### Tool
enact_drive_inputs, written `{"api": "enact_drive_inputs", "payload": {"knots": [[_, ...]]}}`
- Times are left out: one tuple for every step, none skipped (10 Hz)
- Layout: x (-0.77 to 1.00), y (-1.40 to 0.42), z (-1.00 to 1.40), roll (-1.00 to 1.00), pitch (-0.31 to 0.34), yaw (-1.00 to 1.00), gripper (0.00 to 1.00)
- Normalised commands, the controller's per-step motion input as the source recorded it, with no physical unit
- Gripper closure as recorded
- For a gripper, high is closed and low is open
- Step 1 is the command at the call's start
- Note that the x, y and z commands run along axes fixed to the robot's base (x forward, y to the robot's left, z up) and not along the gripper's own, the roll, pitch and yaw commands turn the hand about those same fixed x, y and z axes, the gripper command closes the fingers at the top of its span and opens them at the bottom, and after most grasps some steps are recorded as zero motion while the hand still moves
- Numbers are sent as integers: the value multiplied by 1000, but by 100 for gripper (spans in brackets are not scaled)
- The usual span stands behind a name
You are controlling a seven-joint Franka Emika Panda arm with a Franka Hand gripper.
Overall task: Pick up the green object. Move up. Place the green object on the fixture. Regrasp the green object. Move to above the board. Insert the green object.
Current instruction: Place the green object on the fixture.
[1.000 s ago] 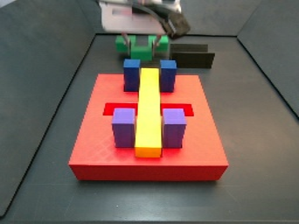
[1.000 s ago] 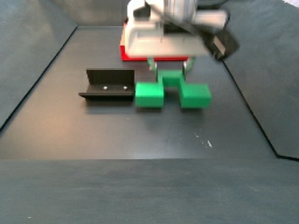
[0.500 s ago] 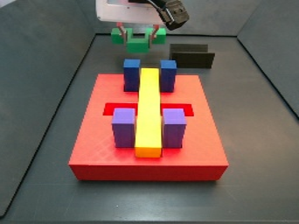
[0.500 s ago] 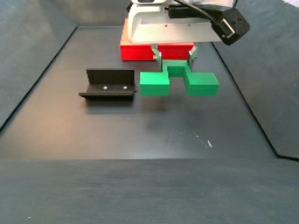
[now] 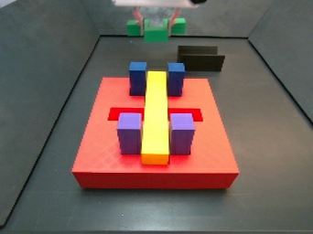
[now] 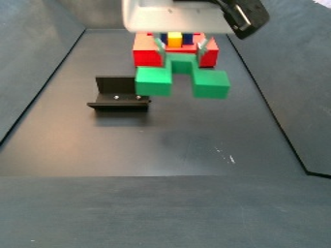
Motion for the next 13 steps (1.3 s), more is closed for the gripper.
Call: {"api": "enact_drive_inputs", "payload": {"knots": [[334,86,454,-1000,-26,0,100],[363,57,420,-986,-17,0,100],[377,0,266,-880,-69,0,100],[426,0,226,-840,-46,0,100],[471,0,223,-837,-9,0,100],[529,0,134,-771,0,0,100],[577,0,49,-703,0,0,100],[594,0,31,-660,0,0,100],[640,-29,0,-569,20,0,100],[634,-34,0,-586,43,0,100],[620,-23,6,-609,29,0,100],[609,-14,0,-603,29,0,100],[546,0,0,-554,9,0,100]]}}
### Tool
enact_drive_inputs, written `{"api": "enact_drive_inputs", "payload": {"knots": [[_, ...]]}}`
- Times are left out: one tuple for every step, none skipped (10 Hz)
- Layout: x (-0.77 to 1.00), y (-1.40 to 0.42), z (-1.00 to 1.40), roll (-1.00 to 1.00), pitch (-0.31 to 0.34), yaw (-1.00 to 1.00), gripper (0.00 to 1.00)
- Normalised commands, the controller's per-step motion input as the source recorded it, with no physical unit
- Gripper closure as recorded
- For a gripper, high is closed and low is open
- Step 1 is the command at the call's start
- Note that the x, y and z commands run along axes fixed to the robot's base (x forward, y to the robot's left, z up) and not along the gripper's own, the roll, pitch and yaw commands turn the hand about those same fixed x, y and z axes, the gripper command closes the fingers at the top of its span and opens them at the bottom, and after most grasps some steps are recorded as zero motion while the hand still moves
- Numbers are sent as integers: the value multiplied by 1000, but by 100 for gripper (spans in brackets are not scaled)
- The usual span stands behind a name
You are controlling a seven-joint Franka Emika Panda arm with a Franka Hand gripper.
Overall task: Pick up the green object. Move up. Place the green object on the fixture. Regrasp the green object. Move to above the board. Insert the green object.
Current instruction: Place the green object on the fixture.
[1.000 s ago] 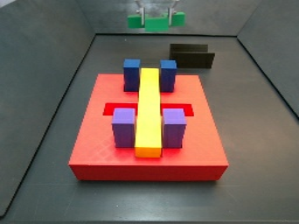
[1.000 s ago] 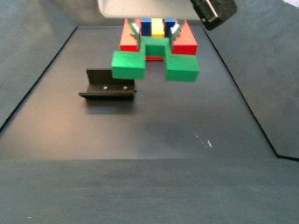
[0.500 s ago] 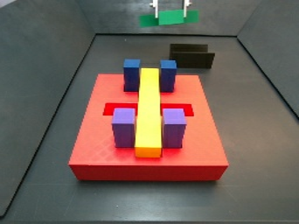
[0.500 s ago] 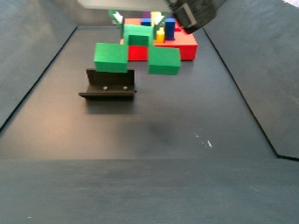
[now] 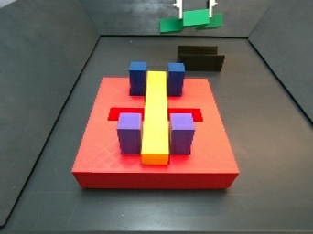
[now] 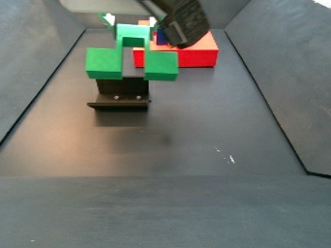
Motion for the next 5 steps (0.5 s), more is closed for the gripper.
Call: {"api": "enact_drive_inputs", "payload": {"knots": [[206,40,-49,-463,0,191,100],[143,0,-160,-306,0,157,100],[100,0,-191,-340,20,131,100],[83,17,-117,-531,103,94,100],[29,46,-91,-546,143,63,100]]}}
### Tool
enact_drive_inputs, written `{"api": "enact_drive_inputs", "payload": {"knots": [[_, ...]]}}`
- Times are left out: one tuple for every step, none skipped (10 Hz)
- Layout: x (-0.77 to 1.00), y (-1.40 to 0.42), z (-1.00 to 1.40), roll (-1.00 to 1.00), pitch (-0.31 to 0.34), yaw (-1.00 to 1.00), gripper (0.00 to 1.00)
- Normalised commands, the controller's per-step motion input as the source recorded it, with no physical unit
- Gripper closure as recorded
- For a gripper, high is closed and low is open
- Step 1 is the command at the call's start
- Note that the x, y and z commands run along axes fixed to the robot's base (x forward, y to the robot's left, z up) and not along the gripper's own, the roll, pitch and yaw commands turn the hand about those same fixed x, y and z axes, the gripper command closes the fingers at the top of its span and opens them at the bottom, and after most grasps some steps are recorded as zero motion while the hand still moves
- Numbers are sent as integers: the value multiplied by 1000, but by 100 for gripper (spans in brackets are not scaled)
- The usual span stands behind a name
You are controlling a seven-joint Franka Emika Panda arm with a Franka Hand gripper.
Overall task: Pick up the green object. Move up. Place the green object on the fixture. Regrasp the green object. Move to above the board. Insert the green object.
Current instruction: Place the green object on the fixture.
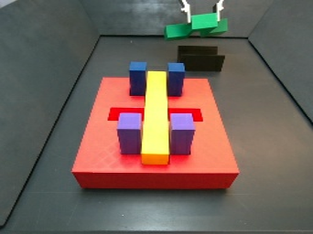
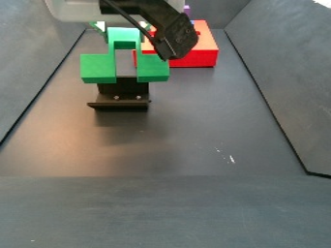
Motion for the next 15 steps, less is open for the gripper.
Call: {"api": "enact_drive_inputs", "payload": {"knots": [[0,0,-297,-209,54,54,100],[0,0,-383,0,31,14,100],[0,0,-277,0,37,0,100],[211,146,0,0,17,-97,100],[331,194,0,-11,0,-240,100],[477,174,77,-206,0,-317,100],[669,234,74,-577,0,-380,100],[689,134,0,-714,-6,-477,100],[634,114,0,-749,-11,-511,100],[351,106,-57,-700,0,-446,100],[220,40,-177,-614,0,-334,100],[137,0,-306,-500,-26,-209,100],[-20,0,-317,-160,-37,-26,100],[-186,-14,-246,0,-40,-20,100],[-369,0,-66,-37,-9,-57,100]]}}
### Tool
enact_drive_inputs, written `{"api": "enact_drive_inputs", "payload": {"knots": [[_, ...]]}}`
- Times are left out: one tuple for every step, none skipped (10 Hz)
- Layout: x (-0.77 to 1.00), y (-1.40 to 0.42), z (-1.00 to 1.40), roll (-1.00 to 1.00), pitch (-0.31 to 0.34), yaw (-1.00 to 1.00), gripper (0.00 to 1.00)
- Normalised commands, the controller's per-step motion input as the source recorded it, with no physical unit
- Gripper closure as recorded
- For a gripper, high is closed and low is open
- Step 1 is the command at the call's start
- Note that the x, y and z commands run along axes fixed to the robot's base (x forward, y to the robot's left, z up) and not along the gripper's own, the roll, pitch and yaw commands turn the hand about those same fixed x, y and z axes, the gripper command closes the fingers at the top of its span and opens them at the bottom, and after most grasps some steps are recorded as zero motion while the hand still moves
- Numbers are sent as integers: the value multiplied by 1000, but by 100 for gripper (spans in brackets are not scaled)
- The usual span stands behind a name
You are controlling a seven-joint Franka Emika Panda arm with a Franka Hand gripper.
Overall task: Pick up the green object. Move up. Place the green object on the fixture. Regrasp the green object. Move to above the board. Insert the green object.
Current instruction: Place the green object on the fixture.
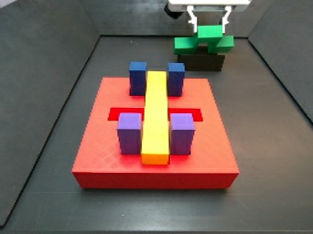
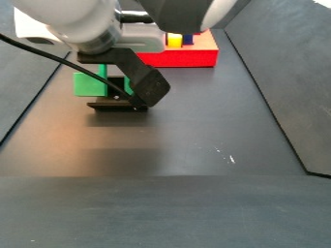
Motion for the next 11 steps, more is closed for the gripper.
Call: {"api": "enact_drive_inputs", "payload": {"knots": [[-346,-14,0,-77,-89,-17,100],[-234,-23,-49,0,-103,-11,100],[-34,-14,0,0,0,0,100],[-29,-9,-34,0,0,0,100],[-6,-26,-11,0,0,0,100],[0,-54,0,29,0,0,100],[0,-29,0,11,0,0,100],[0,-60,0,57,0,0,100],[191,0,0,17,80,0,100],[466,0,-26,294,0,117,100],[571,0,-80,331,0,169,100]]}}
